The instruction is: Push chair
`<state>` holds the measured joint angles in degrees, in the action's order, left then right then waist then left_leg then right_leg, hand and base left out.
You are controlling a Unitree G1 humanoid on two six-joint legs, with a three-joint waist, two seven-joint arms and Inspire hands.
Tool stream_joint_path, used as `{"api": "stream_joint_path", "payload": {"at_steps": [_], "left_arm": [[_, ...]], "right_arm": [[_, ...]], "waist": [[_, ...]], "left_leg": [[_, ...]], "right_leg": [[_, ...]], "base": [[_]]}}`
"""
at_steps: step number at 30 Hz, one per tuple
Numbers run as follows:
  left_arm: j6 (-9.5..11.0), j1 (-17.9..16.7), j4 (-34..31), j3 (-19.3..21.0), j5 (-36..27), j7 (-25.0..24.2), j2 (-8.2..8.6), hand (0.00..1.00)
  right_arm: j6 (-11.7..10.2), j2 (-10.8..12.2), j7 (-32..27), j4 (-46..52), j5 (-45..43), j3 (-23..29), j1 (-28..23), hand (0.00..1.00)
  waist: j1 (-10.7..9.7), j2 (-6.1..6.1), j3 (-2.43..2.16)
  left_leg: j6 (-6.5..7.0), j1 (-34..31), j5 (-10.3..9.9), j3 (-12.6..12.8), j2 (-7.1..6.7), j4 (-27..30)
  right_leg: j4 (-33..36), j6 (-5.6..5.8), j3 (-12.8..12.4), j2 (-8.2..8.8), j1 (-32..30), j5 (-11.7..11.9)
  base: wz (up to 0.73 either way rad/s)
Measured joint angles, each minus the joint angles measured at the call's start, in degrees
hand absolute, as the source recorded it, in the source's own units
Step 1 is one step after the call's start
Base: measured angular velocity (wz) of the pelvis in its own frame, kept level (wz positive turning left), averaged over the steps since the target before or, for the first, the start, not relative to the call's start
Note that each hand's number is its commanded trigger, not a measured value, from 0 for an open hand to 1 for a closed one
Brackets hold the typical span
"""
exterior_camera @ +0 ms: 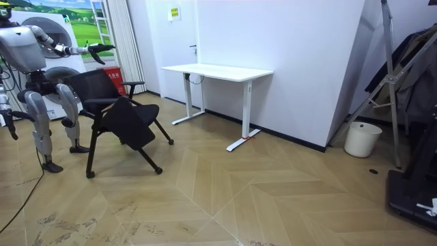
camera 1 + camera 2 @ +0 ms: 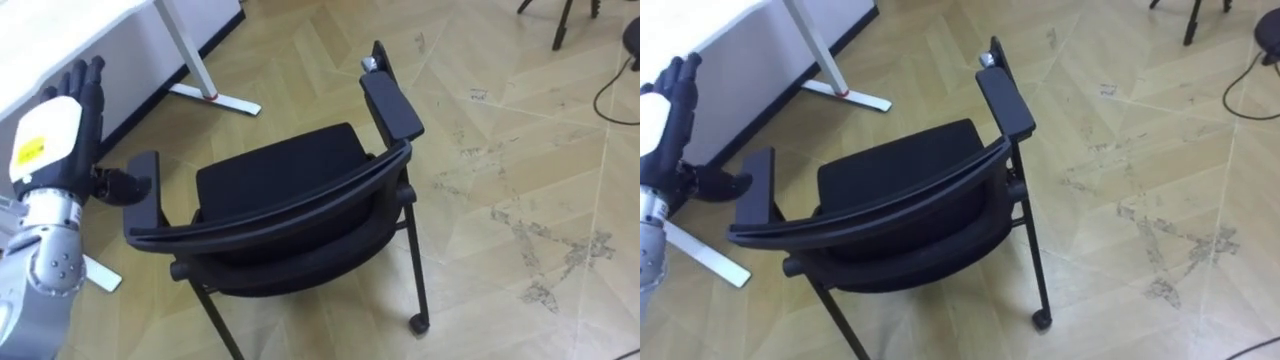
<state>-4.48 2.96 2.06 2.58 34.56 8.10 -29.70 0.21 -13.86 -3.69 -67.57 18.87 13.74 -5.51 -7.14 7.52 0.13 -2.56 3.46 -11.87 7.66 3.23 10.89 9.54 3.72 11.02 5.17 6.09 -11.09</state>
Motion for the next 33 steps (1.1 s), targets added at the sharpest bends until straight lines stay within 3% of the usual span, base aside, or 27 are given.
{"api": "stream_joint_path", "payload": {"at_steps": [5, 12, 16, 24, 33], "left_arm": [[-0.43, 2.25, -2.10, 0.01, -0.07, -3.12, -2.59, 0.00], [-2.74, 2.45, -5.70, -0.66, -0.76, -12.62, -2.87, 0.00], [-4.36, 2.65, -6.71, -0.80, -3.77, -17.98, -3.39, 0.00], [-7.69, 2.63, -9.65, -2.38, -7.15, -29.73, -3.39, 0.00], [-8.06, 2.60, -13.62, -5.88, -9.22, -38.22, -3.83, 0.00]], "right_arm": [[-0.02, -0.16, -0.06, -0.03, -0.70, 0.00, 0.06, 0.00], [-0.03, -0.71, -0.71, -0.03, 0.51, -0.01, 0.25, 0.00], [-0.03, -1.05, -0.98, -0.10, 1.28, -0.06, 1.02, 0.00], [-0.05, -1.43, -0.48, -0.96, 1.30, -0.12, 1.82, 0.00], [-0.04, -2.47, 0.16, -2.21, 0.89, -0.11, 2.25, 0.00]], "waist": [[0.14, 0.16, -0.04], [-0.55, 1.25, -0.18], [-0.96, 2.14, 0.16], [-1.57, 2.44, 0.21], [-2.83, 2.97, 0.20]], "left_leg": [[0.00, 0.10, 0.00, 0.06, 0.00, 0.00], [0.00, -0.85, 0.00, -0.15, -0.04, 0.06], [0.00, -0.88, 0.00, -0.29, -0.06, -0.09], [0.00, -0.80, 0.00, -0.35, -0.08, -0.13], [0.00, -0.87, 0.00, -0.61, -0.07, -0.11]], "right_leg": [[-0.02, 0.00, -0.06, 0.01, 0.00, 0.00], [-0.58, -0.02, 0.26, 0.04, -0.56, 0.01], [-0.65, -0.02, 0.16, 0.04, -0.50, 0.01], [-0.68, -0.02, 0.12, 0.02, -0.36, 0.01], [-0.71, -0.02, 0.00, 0.03, -0.23, 0.01]], "base": [[0.00], [0.01], [0.00], [0.01], [0.01]]}}
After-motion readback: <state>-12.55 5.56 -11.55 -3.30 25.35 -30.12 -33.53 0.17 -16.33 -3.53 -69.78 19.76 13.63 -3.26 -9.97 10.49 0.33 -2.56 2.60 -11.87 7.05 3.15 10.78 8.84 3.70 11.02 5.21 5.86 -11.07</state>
